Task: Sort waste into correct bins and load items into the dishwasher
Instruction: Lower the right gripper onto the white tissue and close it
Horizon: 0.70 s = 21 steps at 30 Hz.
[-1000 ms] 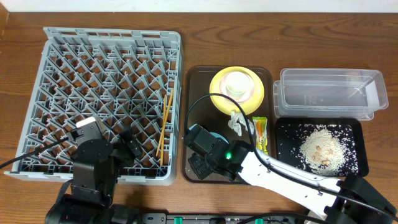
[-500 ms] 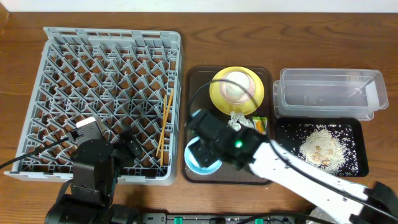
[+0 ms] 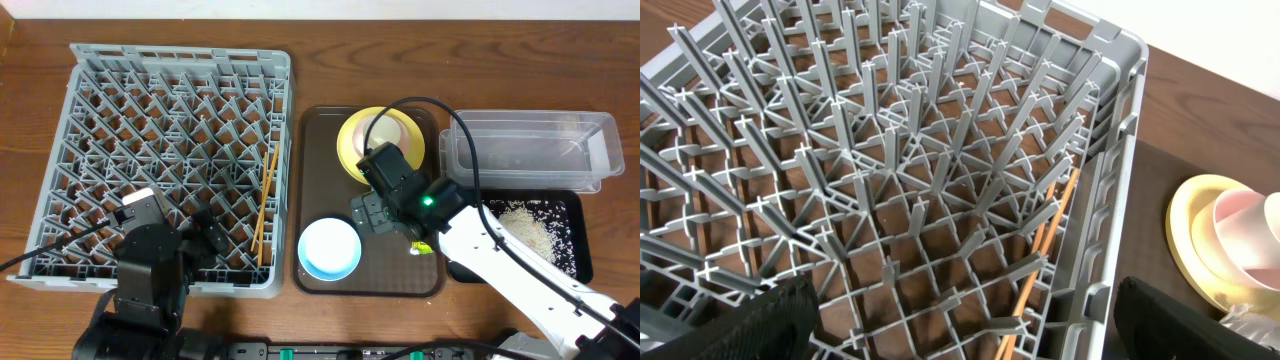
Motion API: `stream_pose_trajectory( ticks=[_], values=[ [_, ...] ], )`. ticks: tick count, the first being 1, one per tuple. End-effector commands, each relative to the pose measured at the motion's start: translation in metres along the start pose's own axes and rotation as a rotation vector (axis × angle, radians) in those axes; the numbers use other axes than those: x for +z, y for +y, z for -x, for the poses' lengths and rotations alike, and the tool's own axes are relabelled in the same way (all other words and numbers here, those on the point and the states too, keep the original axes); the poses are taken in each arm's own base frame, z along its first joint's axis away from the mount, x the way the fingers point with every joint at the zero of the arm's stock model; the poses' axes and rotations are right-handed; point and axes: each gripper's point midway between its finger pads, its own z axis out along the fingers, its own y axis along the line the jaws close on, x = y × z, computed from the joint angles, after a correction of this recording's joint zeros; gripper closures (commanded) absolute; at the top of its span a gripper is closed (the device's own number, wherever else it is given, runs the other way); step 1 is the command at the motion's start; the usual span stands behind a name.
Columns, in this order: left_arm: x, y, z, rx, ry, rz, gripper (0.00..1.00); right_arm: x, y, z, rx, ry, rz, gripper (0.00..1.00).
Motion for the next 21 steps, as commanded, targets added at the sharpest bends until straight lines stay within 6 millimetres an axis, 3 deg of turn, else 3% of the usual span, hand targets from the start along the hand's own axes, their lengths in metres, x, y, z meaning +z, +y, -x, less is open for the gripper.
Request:
stream_pose_trajectory(
  ticks=[1,12,21],
  values=[
    [-0.002,0.002,0.004,-0.008,-0.017,0.011,0.05,0.017,-0.016,-0.009,0.015,-0.004,-0.053,0.01],
    [-0.002,0.002,0.004,-0.008,-0.017,0.011,0.05,0.053,-0.023,-0.011,0.042,-0.14,-0.087,0.01],
    [-0.002,0.002,0.004,-0.008,-0.017,0.011,0.05,0.056,-0.02,0.003,0.064,-0.226,-0.07,0.02]
  ],
)
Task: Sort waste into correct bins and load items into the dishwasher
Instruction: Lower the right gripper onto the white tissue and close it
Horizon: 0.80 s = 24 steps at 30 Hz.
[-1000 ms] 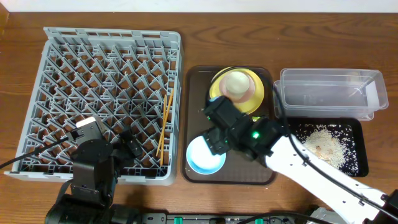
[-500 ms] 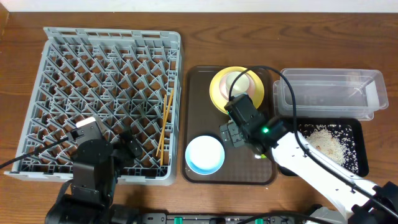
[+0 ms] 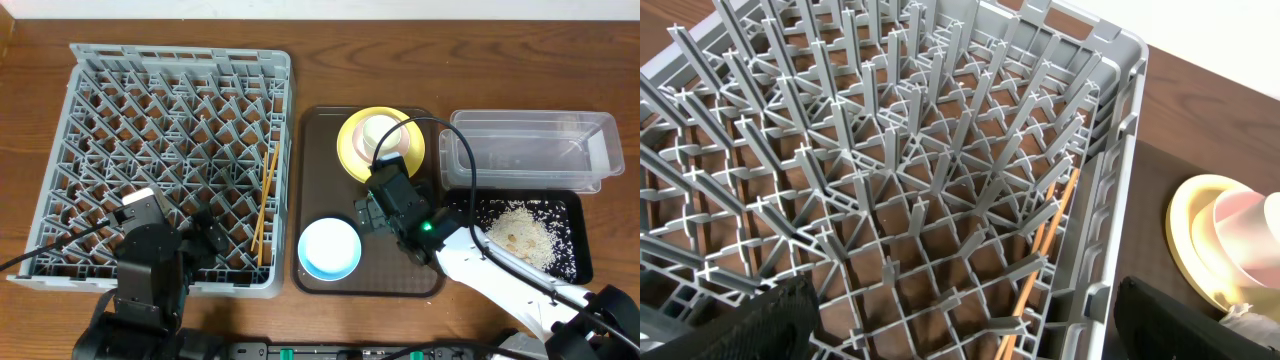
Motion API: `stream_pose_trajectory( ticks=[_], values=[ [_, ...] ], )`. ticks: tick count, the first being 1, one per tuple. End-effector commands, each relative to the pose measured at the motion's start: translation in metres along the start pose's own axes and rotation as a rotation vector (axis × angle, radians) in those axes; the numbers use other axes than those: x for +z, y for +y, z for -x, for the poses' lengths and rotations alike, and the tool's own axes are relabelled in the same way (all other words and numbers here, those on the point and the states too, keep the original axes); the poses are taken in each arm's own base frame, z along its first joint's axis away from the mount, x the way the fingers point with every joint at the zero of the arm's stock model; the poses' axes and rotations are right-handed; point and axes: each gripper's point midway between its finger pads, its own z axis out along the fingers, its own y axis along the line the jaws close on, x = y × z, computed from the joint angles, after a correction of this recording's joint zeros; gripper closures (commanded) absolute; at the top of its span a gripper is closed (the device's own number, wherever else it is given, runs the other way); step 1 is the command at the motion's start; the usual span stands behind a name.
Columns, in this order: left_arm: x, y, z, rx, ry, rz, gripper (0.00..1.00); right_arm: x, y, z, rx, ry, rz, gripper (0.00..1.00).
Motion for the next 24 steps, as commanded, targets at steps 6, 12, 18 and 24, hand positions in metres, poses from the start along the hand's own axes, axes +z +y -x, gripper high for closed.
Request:
stream_pose_trajectory(
  ticks=[6,12,18,24],
  values=[
    [-0.002,0.002,0.004,-0.008,-0.017,0.01,0.05,0.014,-0.005,0.002,0.009,-0.018,-0.031,0.04],
    [-0.002,0.002,0.004,-0.008,-0.017,0.01,0.05,0.032,-0.004,-0.01,-0.003,0.02,-0.047,0.06],
    [-0.002,0.002,0.004,-0.008,-0.016,0.011,0.05,0.037,-0.004,-0.015,-0.008,0.037,-0.052,0.09],
    [-0.002,0.002,0.004,-0.008,-0.016,0.011,0.04,0.041,-0.006,-0.02,-0.012,0.055,-0.059,0.11]
  ],
)
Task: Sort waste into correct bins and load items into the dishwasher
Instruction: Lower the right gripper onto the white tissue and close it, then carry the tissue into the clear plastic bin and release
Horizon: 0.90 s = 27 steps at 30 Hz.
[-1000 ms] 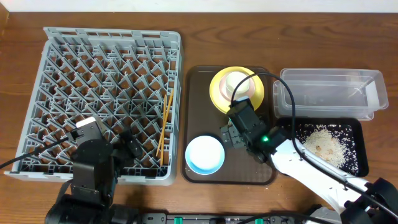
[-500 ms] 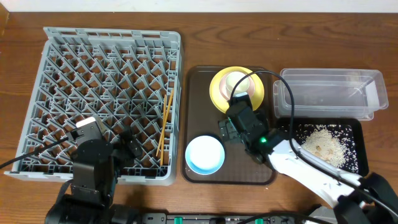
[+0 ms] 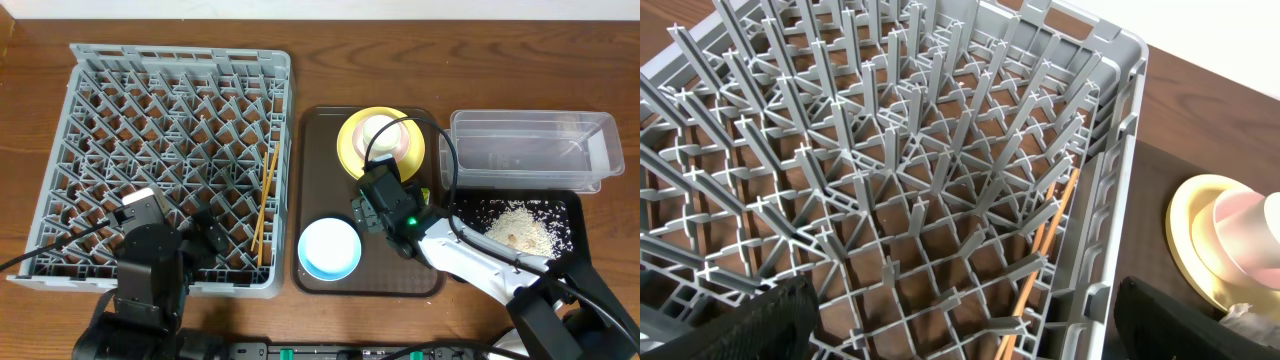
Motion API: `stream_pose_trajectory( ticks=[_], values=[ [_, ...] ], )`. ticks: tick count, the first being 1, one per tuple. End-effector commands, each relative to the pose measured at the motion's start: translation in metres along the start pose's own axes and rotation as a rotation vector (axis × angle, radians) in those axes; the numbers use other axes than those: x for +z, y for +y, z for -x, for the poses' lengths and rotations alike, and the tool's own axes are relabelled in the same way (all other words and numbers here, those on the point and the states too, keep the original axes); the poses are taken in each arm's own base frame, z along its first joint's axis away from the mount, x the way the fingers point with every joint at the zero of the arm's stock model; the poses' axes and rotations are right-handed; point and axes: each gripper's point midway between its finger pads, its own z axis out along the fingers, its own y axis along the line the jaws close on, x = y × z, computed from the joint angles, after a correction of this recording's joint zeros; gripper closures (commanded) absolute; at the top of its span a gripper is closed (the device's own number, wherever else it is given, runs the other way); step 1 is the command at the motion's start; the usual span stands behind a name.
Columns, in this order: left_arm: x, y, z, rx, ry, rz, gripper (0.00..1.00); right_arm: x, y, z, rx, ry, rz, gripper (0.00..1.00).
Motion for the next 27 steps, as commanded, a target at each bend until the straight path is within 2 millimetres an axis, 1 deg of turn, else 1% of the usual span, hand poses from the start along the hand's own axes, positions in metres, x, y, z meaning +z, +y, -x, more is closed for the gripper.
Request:
stream_pose_trajectory(
  ticks=[1,5,9,11,12,15,16,17,20,23,25,26,27],
  values=[
    [-0.002,0.002,0.004,-0.008,-0.017,0.01,0.05,0.007,-0.008,-0.007,0.0,0.021,-0.031,0.11],
    [-0.002,0.002,0.004,-0.008,-0.016,0.011,0.05,0.013,-0.009,-0.013,-0.007,0.044,-0.039,0.1],
    [-0.002,0.002,0.004,-0.008,-0.017,0.01,0.05,0.021,-0.008,-0.019,-0.011,0.06,-0.044,0.13],
    [-0.002,0.002,0.004,-0.008,-0.017,0.01,0.04,0.022,-0.008,-0.021,-0.013,0.065,-0.045,0.21],
    [-0.002,0.002,0.004,-0.008,-0.017,0.01,0.05,0.022,-0.008,-0.02,-0.013,0.065,-0.045,0.27],
    [-0.002,0.002,0.004,-0.008,-0.016,0.011,0.05,0.021,-0.008,-0.019,-0.013,0.061,-0.043,0.5],
    [-0.002,0.002,0.004,-0.008,-0.017,0.01,0.04,0.02,-0.007,-0.019,-0.012,0.063,-0.037,0.61],
    [-0.002,0.002,0.004,-0.008,-0.017,0.01,0.05,0.019,-0.006,-0.019,-0.012,0.064,-0.029,0.64],
    [-0.002,0.002,0.004,-0.008,-0.017,0.01,0.04,0.007,-0.002,-0.013,-0.006,0.059,0.006,0.75],
    [-0.002,0.002,0.004,-0.008,-0.017,0.01,0.05,-0.014,-0.002,0.004,0.006,0.017,0.022,0.85],
    [-0.002,0.002,0.004,-0.008,-0.017,0.01,0.05,-0.033,-0.003,0.021,0.024,-0.045,0.042,0.99],
    [-0.002,0.002,0.004,-0.008,-0.017,0.01,0.05,-0.052,-0.004,0.038,0.044,-0.112,0.062,0.99],
    [-0.002,0.002,0.004,-0.008,-0.017,0.01,0.05,-0.062,-0.006,0.047,0.059,-0.15,0.07,0.99]
  ],
)
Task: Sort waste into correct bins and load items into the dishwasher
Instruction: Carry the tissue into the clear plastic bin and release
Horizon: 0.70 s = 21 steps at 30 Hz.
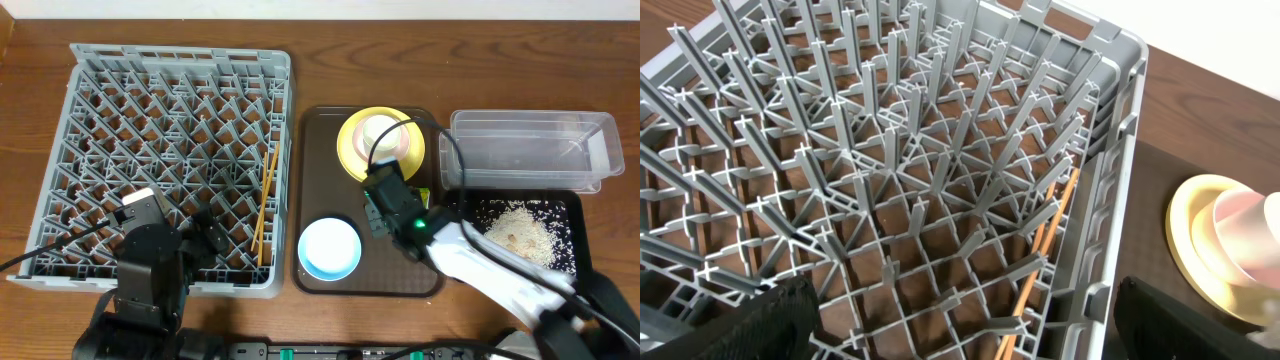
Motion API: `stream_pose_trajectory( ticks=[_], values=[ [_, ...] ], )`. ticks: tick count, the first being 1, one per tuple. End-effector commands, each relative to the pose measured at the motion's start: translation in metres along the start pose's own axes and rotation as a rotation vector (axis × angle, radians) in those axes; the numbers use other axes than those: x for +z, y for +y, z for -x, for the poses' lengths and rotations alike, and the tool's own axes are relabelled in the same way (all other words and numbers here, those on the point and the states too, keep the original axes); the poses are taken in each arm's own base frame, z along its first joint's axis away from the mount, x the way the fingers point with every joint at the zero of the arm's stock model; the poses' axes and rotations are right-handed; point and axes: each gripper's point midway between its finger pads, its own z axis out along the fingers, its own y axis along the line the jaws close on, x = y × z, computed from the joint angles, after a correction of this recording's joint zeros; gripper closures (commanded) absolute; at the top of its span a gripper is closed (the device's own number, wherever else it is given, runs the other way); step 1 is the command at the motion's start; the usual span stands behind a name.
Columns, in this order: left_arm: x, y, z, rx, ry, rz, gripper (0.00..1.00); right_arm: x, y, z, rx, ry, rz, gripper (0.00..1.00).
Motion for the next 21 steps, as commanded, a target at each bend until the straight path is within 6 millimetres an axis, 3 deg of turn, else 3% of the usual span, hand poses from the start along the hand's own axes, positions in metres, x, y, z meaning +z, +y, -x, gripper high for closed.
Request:
stream_pose_trajectory(
  ticks=[1,4,8,12,16,19,21],
  values=[
    [-0.002,0.002,0.004,-0.008,-0.017,0.011,0.05,-0.048,-0.008,0.053,0.072,-0.191,0.039,0.99],
    [-0.002,0.002,0.004,-0.008,-0.017,0.011,0.04,-0.071,-0.028,0.071,0.131,-0.267,0.03,0.99],
    [-0.002,0.002,0.004,-0.008,-0.017,0.011,0.05,-0.085,-0.077,0.081,0.244,-0.287,-0.014,0.99],
    [-0.002,0.002,0.004,-0.008,-0.017,0.011,0.05,-0.098,-0.136,0.094,0.33,-0.278,-0.056,0.99],
    [-0.002,0.002,0.004,-0.008,-0.017,0.011,0.05,-0.116,-0.212,0.093,0.444,-0.24,-0.167,0.99],
    [-0.002,0.002,0.004,-0.008,-0.017,0.011,0.05,-0.111,-0.238,0.086,0.524,-0.207,-0.158,0.99],
    [-0.002,0.002,0.004,-0.008,-0.017,0.011,0.05,-0.098,-0.254,0.076,0.567,-0.176,-0.157,0.98]
  ],
)
